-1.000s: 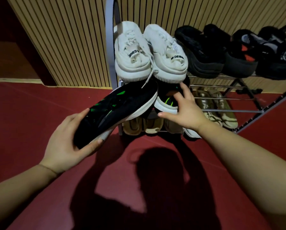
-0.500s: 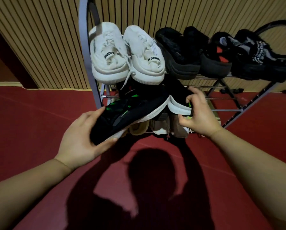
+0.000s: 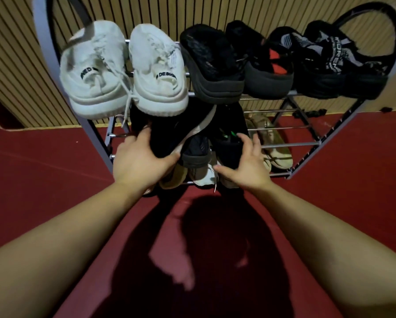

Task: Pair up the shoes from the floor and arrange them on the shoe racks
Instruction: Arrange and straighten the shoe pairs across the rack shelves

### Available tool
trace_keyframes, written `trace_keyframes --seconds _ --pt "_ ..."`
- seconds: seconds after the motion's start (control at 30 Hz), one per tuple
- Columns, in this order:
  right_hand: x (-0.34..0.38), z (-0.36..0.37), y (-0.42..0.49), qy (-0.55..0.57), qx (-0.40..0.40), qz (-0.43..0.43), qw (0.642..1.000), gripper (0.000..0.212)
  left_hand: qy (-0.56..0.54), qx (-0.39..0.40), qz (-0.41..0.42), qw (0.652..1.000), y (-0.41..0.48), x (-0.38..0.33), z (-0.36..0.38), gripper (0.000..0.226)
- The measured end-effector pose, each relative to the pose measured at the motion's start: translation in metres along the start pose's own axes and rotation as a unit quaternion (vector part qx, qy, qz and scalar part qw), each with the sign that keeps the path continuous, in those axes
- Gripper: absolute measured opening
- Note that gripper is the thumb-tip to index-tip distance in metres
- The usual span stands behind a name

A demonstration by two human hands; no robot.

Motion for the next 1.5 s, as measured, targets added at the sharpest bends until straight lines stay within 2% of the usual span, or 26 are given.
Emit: trace_keyframes --seconds 0.07,0.17,0.23,0.3,0.4,0.53,0.7,0.9,1.1,1.27,1.37,1.5 --pt "0.001 0.002 0.003 -0.014 -0.013 0.015 1.0 0.092 0.053 0.041 -0.012 0.998 0.005 -0.004 0.005 0.089" --pt "-0.008 -0.008 0.01 0.023 -0.047 0.01 0.999 0.087 0.102 0.118 0.014 0.988 0.003 -0.005 0.005 0.1" --pt "-0.018 -0.021 0.016 0.002 -0.078 0.028 0.997 0.086 0.084 0.159 0.033 0.983 0.002 -0.003 0.0 0.108" --pt "-0.031 -0.035 0.021 -0.057 -0.102 0.04 0.992 0.086 0.048 0.177 0.033 0.982 0.004 -0.003 -0.008 0.106" --pt "-0.056 -0.045 0.03 -0.077 -0.102 0.066 0.99 0.082 0.074 0.176 0.046 0.98 0.007 -0.003 -0.011 0.095" --pt "-0.072 -0.043 0.032 -0.055 -0.063 0.115 0.99 0.083 0.084 0.163 0.065 0.981 0.002 -0.005 -0.006 0.106" --pt "-0.078 -0.045 0.023 -0.032 -0.042 0.133 0.99 0.096 -0.043 0.089 0.05 0.994 -0.003 -0.017 0.002 0.102" --pt "-0.085 -0.053 0.02 0.004 -0.102 0.121 0.987 0.098 -0.108 0.057 0.029 0.992 -0.012 -0.05 0.03 0.105" --pt "-0.109 -0.056 0.026 0.069 -0.15 0.146 0.975 0.092 -0.077 0.05 0.046 0.995 -0.001 -0.106 0.085 0.088" --pt "-0.122 -0.05 0.032 0.121 -0.141 0.129 0.974 0.088 -0.021 0.089 -0.004 0.996 0.015 -0.133 0.143 0.083" --pt "-0.129 -0.047 0.028 0.143 -0.111 0.086 0.98 0.087 0.02 0.143 -0.026 0.989 0.02 -0.128 0.166 0.092" --pt "-0.144 -0.045 0.025 0.151 -0.089 0.036 0.984 0.086 -0.029 0.223 0.001 0.974 0.02 -0.116 0.167 0.098"
Point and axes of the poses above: each hand's wrist, its own y-axis towards the middle knuckle, its own z-axis out of the palm, x = y × z, the point moved 5 cm from there along y, towards the middle knuckle, and after that the axes turned 13 degrees about -y, right-handed, at the moved point
